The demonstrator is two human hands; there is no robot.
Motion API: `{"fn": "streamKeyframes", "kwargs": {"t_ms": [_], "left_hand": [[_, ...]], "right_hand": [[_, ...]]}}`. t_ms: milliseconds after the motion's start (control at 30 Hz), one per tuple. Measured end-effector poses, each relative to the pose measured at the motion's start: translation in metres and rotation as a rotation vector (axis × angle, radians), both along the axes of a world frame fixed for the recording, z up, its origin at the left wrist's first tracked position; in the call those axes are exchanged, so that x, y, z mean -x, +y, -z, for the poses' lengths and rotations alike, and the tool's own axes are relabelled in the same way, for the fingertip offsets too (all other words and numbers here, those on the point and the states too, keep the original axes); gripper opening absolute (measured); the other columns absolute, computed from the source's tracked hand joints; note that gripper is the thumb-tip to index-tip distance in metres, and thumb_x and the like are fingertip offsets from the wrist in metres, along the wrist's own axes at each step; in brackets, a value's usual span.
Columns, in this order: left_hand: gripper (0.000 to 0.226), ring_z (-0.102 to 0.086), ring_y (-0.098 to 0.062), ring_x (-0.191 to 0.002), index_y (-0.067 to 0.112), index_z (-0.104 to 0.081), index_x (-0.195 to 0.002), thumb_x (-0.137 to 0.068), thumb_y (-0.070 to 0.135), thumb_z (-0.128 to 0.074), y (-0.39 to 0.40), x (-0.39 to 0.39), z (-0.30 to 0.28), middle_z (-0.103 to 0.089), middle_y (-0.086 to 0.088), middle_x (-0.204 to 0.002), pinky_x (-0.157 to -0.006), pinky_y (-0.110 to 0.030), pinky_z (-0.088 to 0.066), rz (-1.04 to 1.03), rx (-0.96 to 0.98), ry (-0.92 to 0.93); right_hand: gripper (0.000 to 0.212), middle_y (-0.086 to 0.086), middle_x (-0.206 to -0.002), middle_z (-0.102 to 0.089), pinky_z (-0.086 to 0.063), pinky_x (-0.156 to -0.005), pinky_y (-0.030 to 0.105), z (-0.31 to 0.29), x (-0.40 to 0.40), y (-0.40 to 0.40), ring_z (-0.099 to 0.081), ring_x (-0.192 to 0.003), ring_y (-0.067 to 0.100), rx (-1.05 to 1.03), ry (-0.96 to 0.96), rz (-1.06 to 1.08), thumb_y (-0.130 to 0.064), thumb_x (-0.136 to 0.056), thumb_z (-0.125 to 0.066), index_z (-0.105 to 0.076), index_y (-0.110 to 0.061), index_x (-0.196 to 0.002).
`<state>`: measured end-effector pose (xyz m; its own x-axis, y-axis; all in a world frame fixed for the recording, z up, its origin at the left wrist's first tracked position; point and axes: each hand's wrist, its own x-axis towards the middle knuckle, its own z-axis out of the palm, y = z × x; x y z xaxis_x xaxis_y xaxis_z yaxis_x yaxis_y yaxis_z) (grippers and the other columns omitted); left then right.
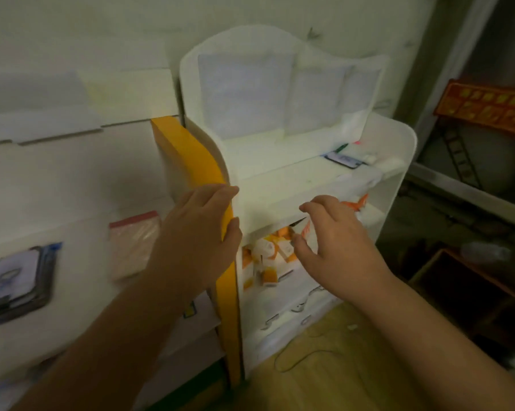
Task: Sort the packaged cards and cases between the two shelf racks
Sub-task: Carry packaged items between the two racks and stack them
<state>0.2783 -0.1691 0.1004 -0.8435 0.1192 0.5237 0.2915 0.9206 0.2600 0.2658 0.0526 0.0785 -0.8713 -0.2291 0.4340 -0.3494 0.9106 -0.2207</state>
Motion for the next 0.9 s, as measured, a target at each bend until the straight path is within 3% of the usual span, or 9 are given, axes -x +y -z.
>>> {"fn": "streamKeyframes", "kwargs": {"t_ms": [133,533,700,900], "left_hand": [[0.049,-0.043,-0.021,-0.13,0.018,-0.05,-0.138,-0.092,0.025,-0.061,0.067,-0.002,0.001,-0.053,-0.001,-0.139,-0.103,-0.026,-0.028,0.02,-0.011,-0.023],[0.049,-0.041,-0.02,-0.128,0.02,-0.046,-0.14,-0.094,0.034,-0.055,0.211,0.021,0.011,-0.05,0.0,-0.139,-0.104,-0.033,-0.038,0.082,-0.007,-0.11],[0.046,-0.043,-0.017,-0.125,0.02,-0.05,-0.137,-0.092,0.028,-0.058,0.245,0.048,0.009,-0.053,0.001,-0.136,-0.099,-0.023,-0.03,0.158,-0.019,-0.112],[0.044,-0.045,-0.018,-0.123,0.018,-0.054,-0.133,-0.09,0.024,-0.06,0.286,0.099,0.012,-0.056,0.0,-0.133,-0.095,-0.022,-0.03,0.226,-0.088,-0.1]], "right_hand": [[0.051,0.001,-0.137,-0.048,-0.042,-0.103,0.035,-0.005,-0.005,0.062,-0.047,-0.122,0.021,0.005,-0.012,0.038,-0.041,-0.093,-0.053,-0.048,-0.017,-0.138],[0.051,0.001,-0.136,-0.048,-0.042,-0.102,0.036,0.003,-0.013,0.187,-0.047,-0.122,0.021,0.051,-0.057,0.115,-0.04,-0.09,-0.056,-0.049,-0.018,-0.136],[0.053,0.0,-0.139,-0.045,-0.041,-0.104,0.036,0.009,0.001,0.22,-0.044,-0.126,0.021,0.065,-0.088,0.179,-0.043,-0.091,-0.054,-0.047,-0.02,-0.138],[0.05,0.0,-0.135,-0.047,-0.043,-0.102,0.037,0.012,0.039,0.249,-0.044,-0.122,0.021,0.035,-0.093,0.234,-0.041,-0.091,-0.055,-0.049,-0.019,-0.135]]}}
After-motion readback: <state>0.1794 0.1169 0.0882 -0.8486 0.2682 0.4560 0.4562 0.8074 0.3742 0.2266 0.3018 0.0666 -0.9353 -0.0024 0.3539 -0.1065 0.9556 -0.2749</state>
